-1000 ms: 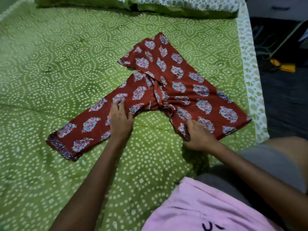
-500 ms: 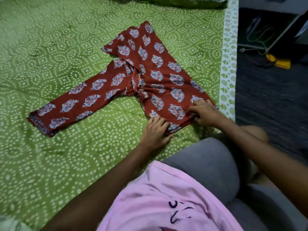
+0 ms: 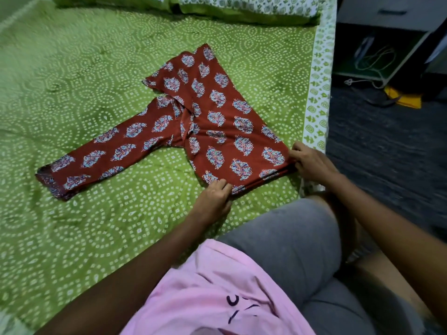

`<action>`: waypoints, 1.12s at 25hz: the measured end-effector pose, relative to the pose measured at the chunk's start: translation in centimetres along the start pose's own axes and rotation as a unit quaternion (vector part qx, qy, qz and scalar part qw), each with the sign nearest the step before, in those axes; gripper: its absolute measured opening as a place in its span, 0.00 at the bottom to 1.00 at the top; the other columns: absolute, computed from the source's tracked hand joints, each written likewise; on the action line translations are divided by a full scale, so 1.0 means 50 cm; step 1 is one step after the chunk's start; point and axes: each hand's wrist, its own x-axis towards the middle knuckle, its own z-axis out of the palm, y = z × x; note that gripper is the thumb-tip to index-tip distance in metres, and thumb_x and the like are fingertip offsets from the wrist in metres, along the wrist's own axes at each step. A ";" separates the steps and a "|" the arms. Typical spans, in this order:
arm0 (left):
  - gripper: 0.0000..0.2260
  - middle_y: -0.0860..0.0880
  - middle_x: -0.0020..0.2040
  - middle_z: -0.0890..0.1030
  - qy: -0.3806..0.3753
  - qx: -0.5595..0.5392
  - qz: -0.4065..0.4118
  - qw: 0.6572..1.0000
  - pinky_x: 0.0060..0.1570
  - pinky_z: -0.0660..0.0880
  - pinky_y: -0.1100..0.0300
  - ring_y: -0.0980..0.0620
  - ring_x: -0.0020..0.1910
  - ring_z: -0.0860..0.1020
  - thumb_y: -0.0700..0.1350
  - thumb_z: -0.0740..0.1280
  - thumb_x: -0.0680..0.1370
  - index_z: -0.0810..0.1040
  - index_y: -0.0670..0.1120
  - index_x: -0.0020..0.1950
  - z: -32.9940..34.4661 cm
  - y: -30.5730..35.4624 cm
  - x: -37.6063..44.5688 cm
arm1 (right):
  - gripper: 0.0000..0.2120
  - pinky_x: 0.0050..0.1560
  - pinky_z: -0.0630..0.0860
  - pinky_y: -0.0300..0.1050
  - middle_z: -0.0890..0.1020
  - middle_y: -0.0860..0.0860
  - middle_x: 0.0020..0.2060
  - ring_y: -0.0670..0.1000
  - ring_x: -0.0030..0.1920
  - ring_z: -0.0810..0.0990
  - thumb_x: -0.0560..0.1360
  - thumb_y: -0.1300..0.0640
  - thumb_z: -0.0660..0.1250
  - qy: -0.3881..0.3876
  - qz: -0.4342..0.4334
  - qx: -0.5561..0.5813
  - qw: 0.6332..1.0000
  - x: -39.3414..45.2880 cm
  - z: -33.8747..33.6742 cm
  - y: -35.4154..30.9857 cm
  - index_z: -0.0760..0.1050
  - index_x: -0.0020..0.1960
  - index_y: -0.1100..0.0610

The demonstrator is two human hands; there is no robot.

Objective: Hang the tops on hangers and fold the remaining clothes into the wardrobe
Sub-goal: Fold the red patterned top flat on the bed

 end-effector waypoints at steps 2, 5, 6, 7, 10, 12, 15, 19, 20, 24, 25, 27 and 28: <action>0.09 0.41 0.34 0.74 -0.035 -0.041 0.024 0.998 0.33 0.70 0.56 0.42 0.32 0.76 0.35 0.70 0.62 0.72 0.39 0.37 0.009 0.023 0.001 | 0.14 0.41 0.62 0.37 0.75 0.60 0.50 0.54 0.45 0.74 0.74 0.71 0.61 -0.018 0.003 -0.006 1.000 -0.016 -0.007 0.016 0.78 0.56 0.64; 0.04 0.37 0.40 0.77 -0.153 -0.099 0.011 0.983 0.37 0.72 0.54 0.39 0.39 0.77 0.35 0.67 0.70 0.75 0.37 0.42 -0.005 0.058 0.015 | 0.12 0.46 0.68 0.42 0.76 0.55 0.51 0.54 0.50 0.76 0.74 0.65 0.62 -0.101 0.014 -0.052 0.993 -0.017 -0.017 0.027 0.78 0.55 0.59; 0.04 0.38 0.43 0.79 -0.188 -0.122 -0.015 0.974 0.39 0.70 0.54 0.41 0.41 0.77 0.38 0.66 0.73 0.76 0.37 0.44 -0.014 0.057 0.029 | 0.11 0.47 0.68 0.42 0.76 0.54 0.50 0.53 0.51 0.75 0.73 0.61 0.63 -0.119 0.021 -0.076 0.990 -0.006 -0.028 0.021 0.79 0.53 0.58; 0.06 0.40 0.43 0.80 -0.197 -0.130 -0.042 0.971 0.39 0.69 0.56 0.43 0.41 0.77 0.40 0.64 0.75 0.77 0.38 0.45 -0.029 0.055 0.048 | 0.09 0.46 0.68 0.43 0.76 0.54 0.48 0.53 0.50 0.75 0.72 0.59 0.64 -0.110 0.031 -0.098 0.989 0.011 -0.042 0.006 0.80 0.50 0.58; 0.11 0.42 0.50 0.81 -0.040 -0.137 -0.101 0.985 0.49 0.74 0.55 0.46 0.49 0.78 0.44 0.61 0.78 0.78 0.41 0.54 -0.059 0.012 0.116 | 0.11 0.45 0.71 0.47 0.77 0.57 0.51 0.58 0.51 0.76 0.72 0.64 0.62 0.033 0.038 -0.031 0.998 0.080 -0.029 -0.077 0.78 0.52 0.62; 0.19 0.43 0.68 0.71 -0.051 -0.103 -0.127 0.985 0.67 0.64 0.53 0.46 0.67 0.69 0.48 0.59 0.80 0.68 0.42 0.70 -0.047 -0.064 0.159 | 0.19 0.63 0.68 0.48 0.73 0.57 0.64 0.57 0.64 0.71 0.74 0.65 0.60 0.008 0.014 0.055 0.998 0.132 0.024 -0.146 0.72 0.65 0.62; 0.31 0.48 0.78 0.47 -0.177 0.048 -0.200 0.962 0.73 0.43 0.51 0.49 0.77 0.47 0.63 0.49 0.79 0.47 0.49 0.78 -0.016 -0.213 0.172 | 0.29 0.73 0.42 0.44 0.54 0.52 0.76 0.50 0.76 0.49 0.80 0.45 0.47 -0.106 0.037 0.008 0.994 0.177 0.125 -0.190 0.51 0.77 0.58; 0.33 0.49 0.78 0.46 -0.094 0.074 -0.297 0.947 0.72 0.41 0.46 0.44 0.76 0.46 0.66 0.48 0.78 0.46 0.51 0.78 -0.050 -0.385 0.187 | 0.38 0.73 0.37 0.47 0.52 0.49 0.77 0.48 0.76 0.46 0.73 0.37 0.32 -0.054 0.087 -0.058 0.993 0.181 0.169 -0.188 0.47 0.77 0.55; 0.32 0.47 0.77 0.52 -0.048 0.024 -0.304 0.951 0.73 0.47 0.45 0.43 0.76 0.52 0.63 0.53 0.79 0.51 0.49 0.77 -0.061 -0.417 0.202 | 0.35 0.74 0.39 0.48 0.54 0.50 0.76 0.49 0.76 0.49 0.75 0.38 0.36 -0.039 0.105 -0.058 0.992 0.188 0.173 -0.200 0.50 0.77 0.56; 0.12 0.44 0.57 0.73 0.205 -0.321 -0.392 0.838 0.54 0.76 0.45 0.45 0.53 0.76 0.51 0.64 0.77 0.69 0.50 0.58 -0.092 -0.542 0.268 | 0.19 0.65 0.64 0.49 0.74 0.53 0.60 0.53 0.61 0.70 0.79 0.47 0.57 0.068 0.157 0.041 0.984 0.267 0.172 -0.279 0.70 0.63 0.58; 0.06 0.45 0.52 0.75 0.227 -0.340 -0.427 0.806 0.48 0.78 0.47 0.46 0.47 0.77 0.49 0.64 0.76 0.71 0.49 0.51 -0.103 -0.572 0.286 | 0.16 0.61 0.67 0.48 0.74 0.52 0.56 0.52 0.58 0.71 0.78 0.49 0.59 0.075 0.137 0.083 0.984 0.289 0.175 -0.299 0.71 0.60 0.58; 0.05 0.44 0.40 0.78 0.235 -0.346 -0.458 0.785 0.36 0.75 0.57 0.50 0.34 0.75 0.43 0.64 0.77 0.76 0.42 0.46 -0.116 -0.646 0.333 | 0.13 0.56 0.69 0.46 0.74 0.51 0.51 0.52 0.53 0.71 0.77 0.50 0.61 0.059 0.097 0.127 0.985 0.346 0.193 -0.333 0.72 0.56 0.57; 0.07 0.44 0.37 0.78 0.239 -0.357 -0.458 0.778 0.31 0.73 0.61 0.51 0.30 0.74 0.42 0.65 0.76 0.78 0.39 0.48 -0.122 -0.680 0.359 | 0.12 0.54 0.69 0.46 0.73 0.50 0.49 0.51 0.51 0.71 0.76 0.49 0.62 0.054 0.086 0.132 0.986 0.374 0.200 -0.343 0.72 0.53 0.57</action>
